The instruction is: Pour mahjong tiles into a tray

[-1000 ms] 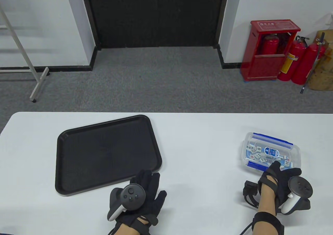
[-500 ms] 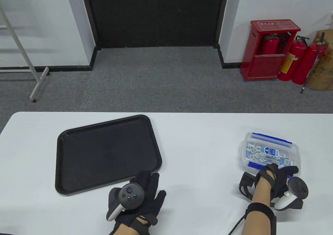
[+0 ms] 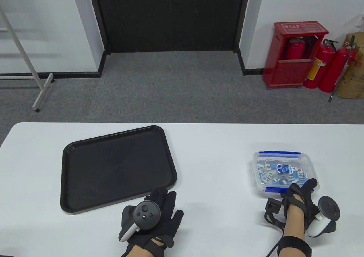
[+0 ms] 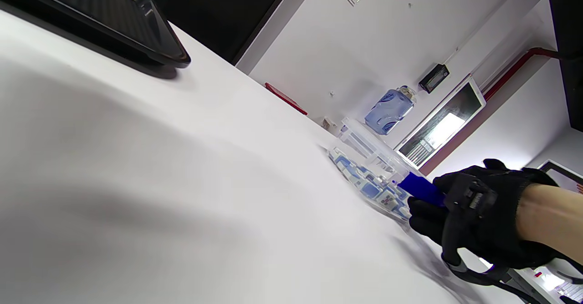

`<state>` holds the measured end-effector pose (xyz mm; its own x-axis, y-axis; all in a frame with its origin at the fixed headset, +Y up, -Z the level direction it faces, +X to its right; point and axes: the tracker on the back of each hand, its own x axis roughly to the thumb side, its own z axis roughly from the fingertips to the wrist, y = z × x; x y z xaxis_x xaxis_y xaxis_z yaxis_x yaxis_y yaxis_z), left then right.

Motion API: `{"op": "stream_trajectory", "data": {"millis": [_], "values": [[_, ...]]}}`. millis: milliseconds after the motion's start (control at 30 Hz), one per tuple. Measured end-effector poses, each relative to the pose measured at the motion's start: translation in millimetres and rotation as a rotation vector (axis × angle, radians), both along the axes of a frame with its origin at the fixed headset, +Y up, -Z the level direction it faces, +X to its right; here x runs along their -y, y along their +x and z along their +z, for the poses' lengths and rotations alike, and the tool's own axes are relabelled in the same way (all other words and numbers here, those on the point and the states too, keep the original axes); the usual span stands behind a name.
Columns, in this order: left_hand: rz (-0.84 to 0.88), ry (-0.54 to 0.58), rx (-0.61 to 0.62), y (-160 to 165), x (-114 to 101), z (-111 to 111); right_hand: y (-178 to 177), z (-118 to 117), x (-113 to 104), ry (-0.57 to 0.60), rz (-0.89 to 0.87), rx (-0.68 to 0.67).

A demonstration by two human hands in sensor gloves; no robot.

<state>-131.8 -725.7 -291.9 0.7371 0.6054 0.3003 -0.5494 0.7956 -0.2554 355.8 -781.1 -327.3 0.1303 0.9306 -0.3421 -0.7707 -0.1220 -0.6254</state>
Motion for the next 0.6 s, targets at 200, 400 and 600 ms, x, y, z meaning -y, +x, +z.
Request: {"op": "stream_trajectory", "data": {"millis": [200, 400, 600], "values": [[-0.010, -0.013, -0.009, -1, 3, -1, -25, 3, -4, -0.052, 0.001, -0.260], [-0.006, -0.019, -0.020, -3, 2, -1, -56, 4, -5, -0.075, 0.032, -0.455], [-0.001, -0.034, -0.034, -7, 2, -2, -91, 5, -7, -0.086, 0.085, -0.570]]}}
